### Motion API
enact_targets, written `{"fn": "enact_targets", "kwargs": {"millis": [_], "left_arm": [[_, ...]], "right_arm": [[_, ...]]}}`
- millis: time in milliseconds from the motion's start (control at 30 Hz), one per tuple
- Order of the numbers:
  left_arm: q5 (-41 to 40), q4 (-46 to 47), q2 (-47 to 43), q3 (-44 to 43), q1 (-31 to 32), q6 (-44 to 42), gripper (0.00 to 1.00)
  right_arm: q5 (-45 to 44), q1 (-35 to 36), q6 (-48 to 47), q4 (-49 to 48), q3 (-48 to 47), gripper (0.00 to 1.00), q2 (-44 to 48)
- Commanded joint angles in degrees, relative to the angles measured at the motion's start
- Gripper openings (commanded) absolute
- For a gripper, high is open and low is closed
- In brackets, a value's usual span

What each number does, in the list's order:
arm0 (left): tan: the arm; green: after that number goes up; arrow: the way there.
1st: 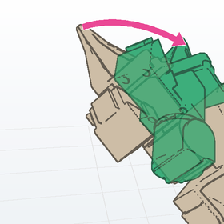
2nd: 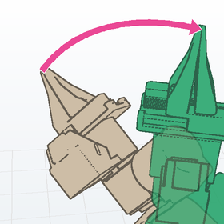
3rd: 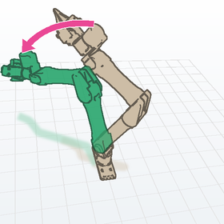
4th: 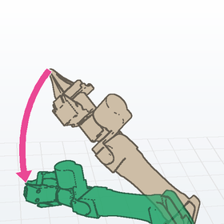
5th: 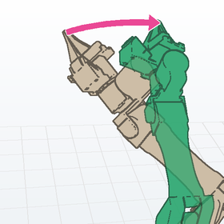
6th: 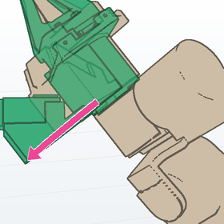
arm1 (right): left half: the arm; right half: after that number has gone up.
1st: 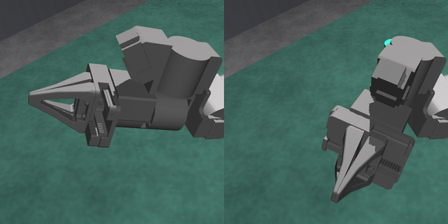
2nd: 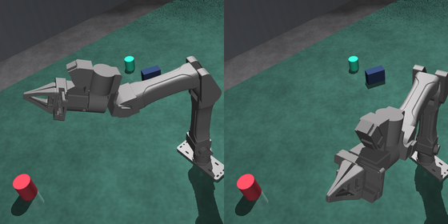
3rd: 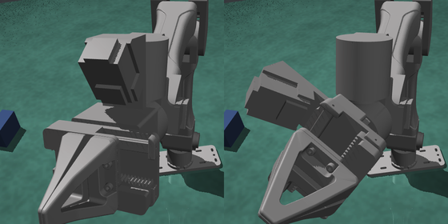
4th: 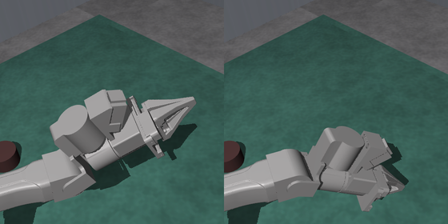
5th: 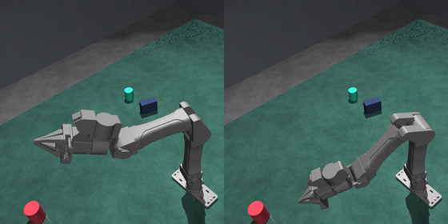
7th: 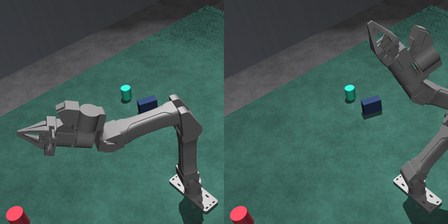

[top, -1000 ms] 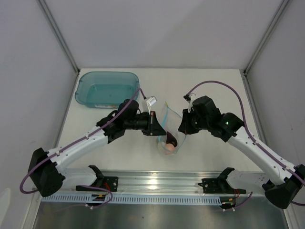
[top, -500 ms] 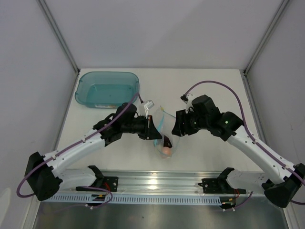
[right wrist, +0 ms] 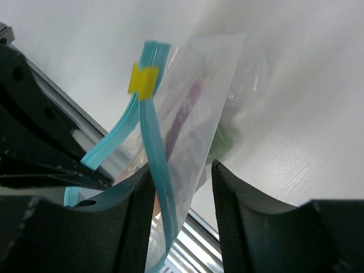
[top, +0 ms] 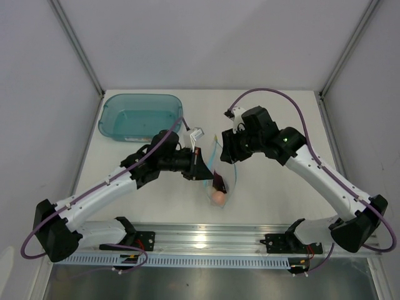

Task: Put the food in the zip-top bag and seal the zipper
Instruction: Adjust the zipper food storage bag at the center of the board.

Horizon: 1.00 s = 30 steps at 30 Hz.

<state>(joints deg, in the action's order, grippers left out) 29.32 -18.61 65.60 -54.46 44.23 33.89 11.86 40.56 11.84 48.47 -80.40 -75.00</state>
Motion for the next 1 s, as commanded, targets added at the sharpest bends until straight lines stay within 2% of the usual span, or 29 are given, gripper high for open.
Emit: {"fn": "enact_targets", "kwargs": {"millis": [0,67,167,200,267,433,467,500,567,600,633,767,867,967], "left_arm": [[2.8,0.7,0.3,-2.4,-0.2,-1.5,0.01],[3.5,0.9,0.4,-2.3,-0.2,-1.4,0.01],[3.6,0.9,0.3,-2.5,-0.2,-1.8,0.00],[3.6,0.6,0.3,-2.8,-0.2,-2.1,0.01],[3.1,0.1,0.1,-3.1,-0.2,-2.9,0.01],[2.7,1.9,-1.3,-2.9,-0.2,-3.8,0.02],[2.8,2.6,-1.3,-2.8,-0.2,-3.6,0.07],[2.9,3.1,-1.4,-3.2,-0.2,-3.4,0.23],[2.7,3.9,-1.8,-3.1,0.0,-2.8,0.38],[2.1,4.8,-2.3,-3.1,0.1,-2.7,0.51],[1.5,5.0,-2.6,-3.1,0.3,-2.4,0.60],[-1.6,5.8,-3.6,-3.1,1.6,-2.6,0.86],[-3.3,6.3,-3.3,-3.2,3.3,-2.7,1.00],[-6.8,6.9,-2.8,-3.3,5.6,-3.4,1.00]], "right_arm": [[-1.6,-0.7,-3.4,0.1,-3.7,0.45,-2.7],[-1.6,-0.9,-3.1,0.0,-4.8,0.42,-4.0],[-0.7,-0.7,-2.3,0.0,-6.3,0.28,-5.9],[-0.8,-0.6,-1.2,-0.2,-6.6,0.13,-6.0],[-0.4,-0.4,0.7,-0.6,-6.9,0.00,-5.6],[0.1,0.2,8.8,-2.8,-6.0,0.00,-3.0],[-0.5,0.9,9.9,-2.9,-5.9,0.00,-2.4],[-2.7,1.5,12.2,-3.0,-5.7,0.00,-2.2],[-4.6,2.1,14.3,-2.9,-5.7,0.00,-1.9],[-5.5,2.3,15.4,-2.8,-5.6,0.00,-1.5],[-7.4,2.4,17.7,-2.9,-5.3,0.00,-1.3],[-11.2,3.6,23.9,-5.6,-2.4,0.00,1.3],[-14.7,4.4,29.3,-7.7,0.6,0.00,2.6],[-18.2,5.7,33.8,-8.1,2.2,0.00,3.3]]}}
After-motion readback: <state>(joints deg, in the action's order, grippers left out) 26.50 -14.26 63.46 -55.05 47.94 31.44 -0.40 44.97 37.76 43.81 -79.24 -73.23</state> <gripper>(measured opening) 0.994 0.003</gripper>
